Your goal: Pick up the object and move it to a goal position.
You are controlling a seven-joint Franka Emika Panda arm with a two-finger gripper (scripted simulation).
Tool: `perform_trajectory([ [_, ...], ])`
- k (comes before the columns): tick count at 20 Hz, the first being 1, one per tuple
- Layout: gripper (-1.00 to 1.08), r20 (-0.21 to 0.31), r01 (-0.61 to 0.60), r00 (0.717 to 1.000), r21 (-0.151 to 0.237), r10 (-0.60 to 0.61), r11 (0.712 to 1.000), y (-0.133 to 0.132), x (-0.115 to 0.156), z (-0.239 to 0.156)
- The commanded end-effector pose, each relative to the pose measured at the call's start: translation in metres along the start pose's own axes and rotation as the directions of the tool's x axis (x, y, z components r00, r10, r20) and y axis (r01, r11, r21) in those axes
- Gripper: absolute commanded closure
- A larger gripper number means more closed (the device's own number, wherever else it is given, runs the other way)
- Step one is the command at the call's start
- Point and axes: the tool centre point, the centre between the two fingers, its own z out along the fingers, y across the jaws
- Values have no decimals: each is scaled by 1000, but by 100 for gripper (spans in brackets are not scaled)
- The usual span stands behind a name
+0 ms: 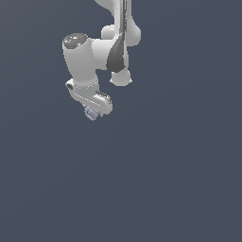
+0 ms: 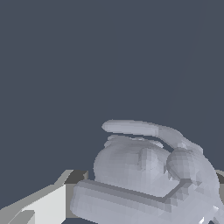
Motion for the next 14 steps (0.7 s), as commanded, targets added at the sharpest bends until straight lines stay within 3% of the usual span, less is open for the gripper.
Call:
perform_trajectory([
  [1,108,1,0,1000,0,0,1000,18,2,-27],
  [14,108,0,0,1000,-1,0,1000,97,19,-143],
])
